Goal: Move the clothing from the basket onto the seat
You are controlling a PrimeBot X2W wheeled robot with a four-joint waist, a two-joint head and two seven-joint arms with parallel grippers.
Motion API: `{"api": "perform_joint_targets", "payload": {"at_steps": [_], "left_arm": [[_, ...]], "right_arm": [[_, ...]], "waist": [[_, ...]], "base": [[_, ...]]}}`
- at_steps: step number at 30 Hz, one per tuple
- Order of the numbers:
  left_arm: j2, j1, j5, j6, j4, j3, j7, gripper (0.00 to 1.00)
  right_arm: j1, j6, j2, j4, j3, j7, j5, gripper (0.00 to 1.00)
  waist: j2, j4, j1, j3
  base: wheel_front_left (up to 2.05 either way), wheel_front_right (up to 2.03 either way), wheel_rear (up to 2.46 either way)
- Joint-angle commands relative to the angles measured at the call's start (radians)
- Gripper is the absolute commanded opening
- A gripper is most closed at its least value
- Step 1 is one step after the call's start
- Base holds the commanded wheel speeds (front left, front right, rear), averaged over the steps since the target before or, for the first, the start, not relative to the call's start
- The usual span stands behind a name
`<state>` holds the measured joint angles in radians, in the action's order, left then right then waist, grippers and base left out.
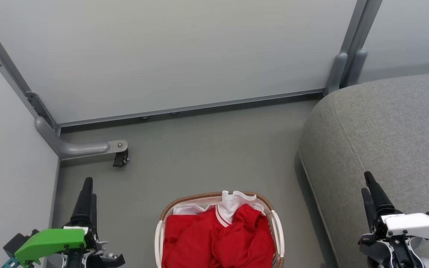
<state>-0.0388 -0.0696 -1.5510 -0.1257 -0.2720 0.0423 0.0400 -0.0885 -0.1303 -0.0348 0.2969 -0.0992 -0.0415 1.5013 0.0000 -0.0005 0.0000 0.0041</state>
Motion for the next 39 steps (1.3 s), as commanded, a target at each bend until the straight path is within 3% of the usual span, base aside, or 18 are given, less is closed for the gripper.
{"api": "perform_joint_targets", "payload": {"at_steps": [1, 10, 21, 39], "left_arm": [[-0.005, -0.015, 0.025, -0.002, 0.022, -0.005, -0.011, 1.00], [-0.006, -0.015, 0.175, -0.002, 0.062, -0.019, -0.048, 1.00], [-0.008, -0.017, 0.432, -0.003, 0.100, -0.054, -0.089, 1.00], [-0.009, 0.019, 0.732, 0.018, 0.081, -0.090, -0.148, 1.00]], "right_arm": [[-0.008, 0.000, -0.007, -0.012, -0.008, 0.012, -0.034, 1.00], [-0.004, 0.000, -0.009, -0.058, -0.027, 0.049, -0.246, 1.00], [0.013, 0.000, -0.010, -0.128, 0.005, 0.091, -0.531, 1.00], [0.031, 0.000, -0.013, -0.117, 0.028, 0.150, -0.829, 1.00]], "waist": [[0.0000, 0.000, 0.0000, 0.000], [0.0000, 0.001, 0.0000, 0.002], [0.0000, 0.003, 0.0000, 0.002], [0.0000, 0.005, 0.0000, 0.000]], "base": [[0.00, 0.00, 0.00], [0.00, 0.00, 0.00], [0.00, 0.00, 0.00], [0.00, 0.00, 0.00]]}}
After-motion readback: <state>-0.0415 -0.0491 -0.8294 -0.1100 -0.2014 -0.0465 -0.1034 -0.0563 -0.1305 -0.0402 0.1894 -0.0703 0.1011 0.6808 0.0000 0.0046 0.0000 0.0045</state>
